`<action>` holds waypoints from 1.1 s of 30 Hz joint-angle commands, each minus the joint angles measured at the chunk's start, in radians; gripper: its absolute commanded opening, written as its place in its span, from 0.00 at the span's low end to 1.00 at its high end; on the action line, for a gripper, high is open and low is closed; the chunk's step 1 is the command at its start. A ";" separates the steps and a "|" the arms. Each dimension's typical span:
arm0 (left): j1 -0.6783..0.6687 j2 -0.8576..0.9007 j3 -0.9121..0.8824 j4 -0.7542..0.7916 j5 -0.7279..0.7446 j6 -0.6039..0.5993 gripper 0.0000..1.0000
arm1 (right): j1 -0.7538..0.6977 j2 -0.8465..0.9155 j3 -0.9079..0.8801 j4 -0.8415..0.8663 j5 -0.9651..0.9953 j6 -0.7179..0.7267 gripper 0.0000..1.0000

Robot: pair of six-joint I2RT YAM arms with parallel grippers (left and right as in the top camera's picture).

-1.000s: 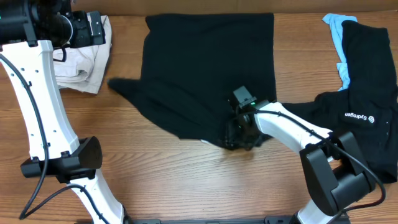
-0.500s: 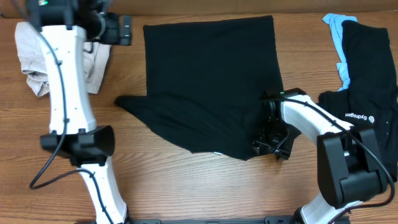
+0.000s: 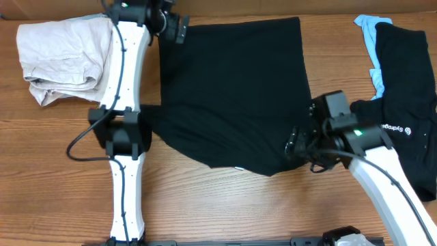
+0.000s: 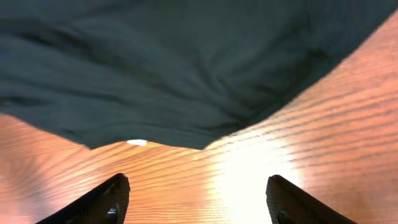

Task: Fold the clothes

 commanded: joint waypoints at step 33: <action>-0.087 0.211 -0.007 -0.493 -0.202 -0.160 1.00 | 0.003 0.349 0.002 0.152 -0.007 0.002 0.80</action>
